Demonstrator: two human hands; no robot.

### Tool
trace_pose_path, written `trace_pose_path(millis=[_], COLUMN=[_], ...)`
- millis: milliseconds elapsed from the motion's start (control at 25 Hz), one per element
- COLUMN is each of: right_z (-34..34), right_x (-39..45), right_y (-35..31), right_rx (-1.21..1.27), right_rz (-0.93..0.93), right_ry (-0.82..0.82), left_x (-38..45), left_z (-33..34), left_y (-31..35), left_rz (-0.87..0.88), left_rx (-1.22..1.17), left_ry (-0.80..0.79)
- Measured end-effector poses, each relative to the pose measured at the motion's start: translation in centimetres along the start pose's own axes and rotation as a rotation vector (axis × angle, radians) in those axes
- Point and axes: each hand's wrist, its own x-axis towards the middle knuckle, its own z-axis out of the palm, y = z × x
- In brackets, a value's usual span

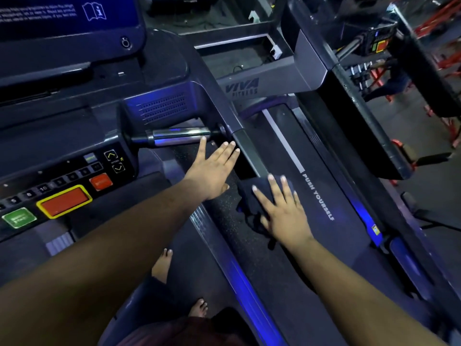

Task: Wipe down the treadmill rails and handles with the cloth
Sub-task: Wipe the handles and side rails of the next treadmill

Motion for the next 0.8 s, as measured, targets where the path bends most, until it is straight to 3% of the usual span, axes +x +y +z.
trace_pose_path(millis=[120,240,360,440,520,600,800], right_z=[-1.3,-0.3,1.1,0.3,-0.8,-0.1,3.2], right_x=[5.8,3.2,-2.8,-0.9,2.6,2.4,-11.1], right_y=[-2.1,-1.7,0.2,0.0,-1.7,-2.2,3.5], right_rx=[0.018,-0.114,-0.478,-0.611,-0.633,-0.49,-0.2], right_rz=[-0.005,-0.03,-0.373,-0.513,-0.457,-0.306,-0.218], right_ry=[0.023,-0.039,-0.205,-0.263,-0.193,-0.089,0.019], left_x=[0.1,0.1,0.2,0.0,-0.5,-1.2,-2.8], left_z=[0.1,0.2,0.3,0.8,1.3,2.1,2.6], left_y=[-0.2,-0.5,0.0,0.6,1.3,1.6,4.2], left_rz=[0.003,0.015,0.026,0.017,0.035,0.055,0.11], left_rx=[-0.014,-0.029,-0.023,-0.06,-0.082,-0.081,-0.111], left_ry=[0.036,0.049,0.06,0.066,0.058,0.065,0.029])
